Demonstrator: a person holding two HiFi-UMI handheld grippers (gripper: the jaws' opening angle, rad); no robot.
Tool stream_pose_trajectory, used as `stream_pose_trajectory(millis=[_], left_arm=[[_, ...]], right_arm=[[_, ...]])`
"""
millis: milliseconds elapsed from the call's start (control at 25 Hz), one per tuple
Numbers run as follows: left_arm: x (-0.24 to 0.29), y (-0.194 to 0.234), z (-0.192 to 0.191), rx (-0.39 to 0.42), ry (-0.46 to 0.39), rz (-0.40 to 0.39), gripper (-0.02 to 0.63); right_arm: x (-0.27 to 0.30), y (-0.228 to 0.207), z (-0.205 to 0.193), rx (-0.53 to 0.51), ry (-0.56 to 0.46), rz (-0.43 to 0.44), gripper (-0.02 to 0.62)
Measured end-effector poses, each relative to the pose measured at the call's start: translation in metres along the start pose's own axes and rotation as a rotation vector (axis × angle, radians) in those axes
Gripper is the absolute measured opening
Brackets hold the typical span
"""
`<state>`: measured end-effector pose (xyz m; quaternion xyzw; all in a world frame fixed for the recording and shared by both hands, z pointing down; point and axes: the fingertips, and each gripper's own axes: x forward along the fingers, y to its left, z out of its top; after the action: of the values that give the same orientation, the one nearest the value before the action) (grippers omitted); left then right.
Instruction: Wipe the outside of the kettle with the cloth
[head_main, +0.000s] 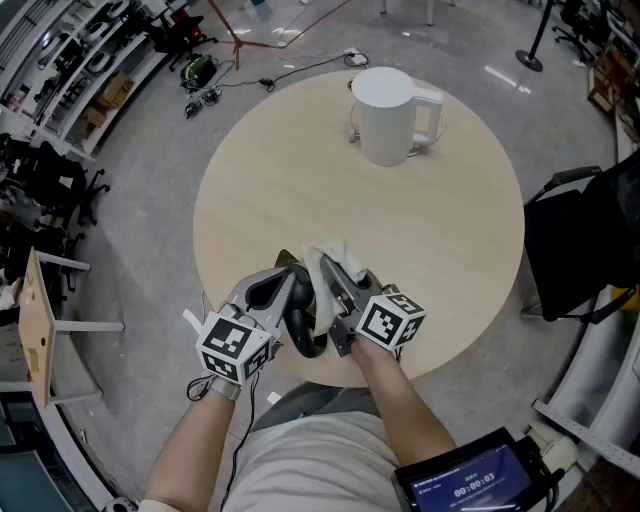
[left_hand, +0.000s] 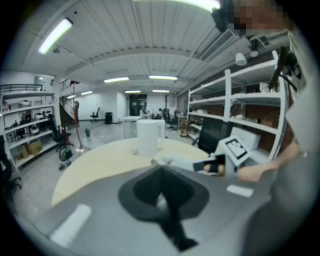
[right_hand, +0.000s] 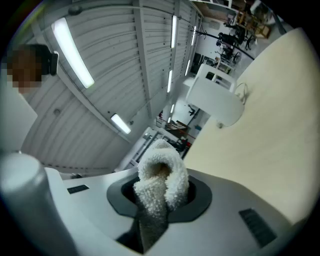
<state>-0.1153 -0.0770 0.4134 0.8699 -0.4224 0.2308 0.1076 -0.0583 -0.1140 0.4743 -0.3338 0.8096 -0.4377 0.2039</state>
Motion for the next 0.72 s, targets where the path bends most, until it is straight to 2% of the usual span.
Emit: stream_pose_trajectory(millis=[80,120,160,200,280,320,400,480,560,640,720], left_arm=[[0.004,-0.002,-0.001,0.021,0.011,0.001,-0.003],[0.005,-0.004,-0.002,0.027,0.015,0.001,-0.003],[0.006,-0.005,-0.003,0.028,0.016,-0.001,-0.003],[0.006,-0.007,-0.004,0.025,0.014,-0.005,-0.003],[0.005,-0.006,-0.003,0.008,-0.001,-0.026,-0.003],[0.004,-0.006,-0.002,0.001,-0.013,-0.037,-0.003],[0.001,-0.008,-0.002,0.011,-0.027,-0.060,-0.002],[-0.002,-0.018,-0.003,0.066,-0.036,-0.104,-0.002],[-0.009,-0.036,-0.005,0.142,-0.061,-0.187,-0.002],[-0.018,-0.053,-0.009,0.217,-0.081,-0.281,-0.002],[-0.019,-0.063,-0.012,0.293,-0.075,-0.332,-0.002]], right_arm=[[0.006,-0.081,-0.035,0.075,0.145,-0.168,0.089],[0.010,-0.105,-0.046,0.113,0.209,-0.197,0.089],[0.016,-0.110,-0.047,0.130,0.262,-0.169,0.089],[0.024,-0.098,-0.042,0.111,0.302,-0.094,0.089],[0.049,-0.055,-0.022,0.013,0.345,0.092,0.089],[0.062,-0.039,-0.017,-0.025,0.369,0.156,0.089],[0.077,-0.032,-0.025,-0.059,0.478,0.196,0.089],[0.069,-0.040,-0.044,-0.065,0.601,0.170,0.089],[0.037,-0.038,-0.051,-0.035,0.588,0.144,0.089],[-0.009,-0.026,-0.048,0.060,0.454,0.127,0.089],[-0.052,-0.021,-0.046,0.202,0.284,0.097,0.089]])
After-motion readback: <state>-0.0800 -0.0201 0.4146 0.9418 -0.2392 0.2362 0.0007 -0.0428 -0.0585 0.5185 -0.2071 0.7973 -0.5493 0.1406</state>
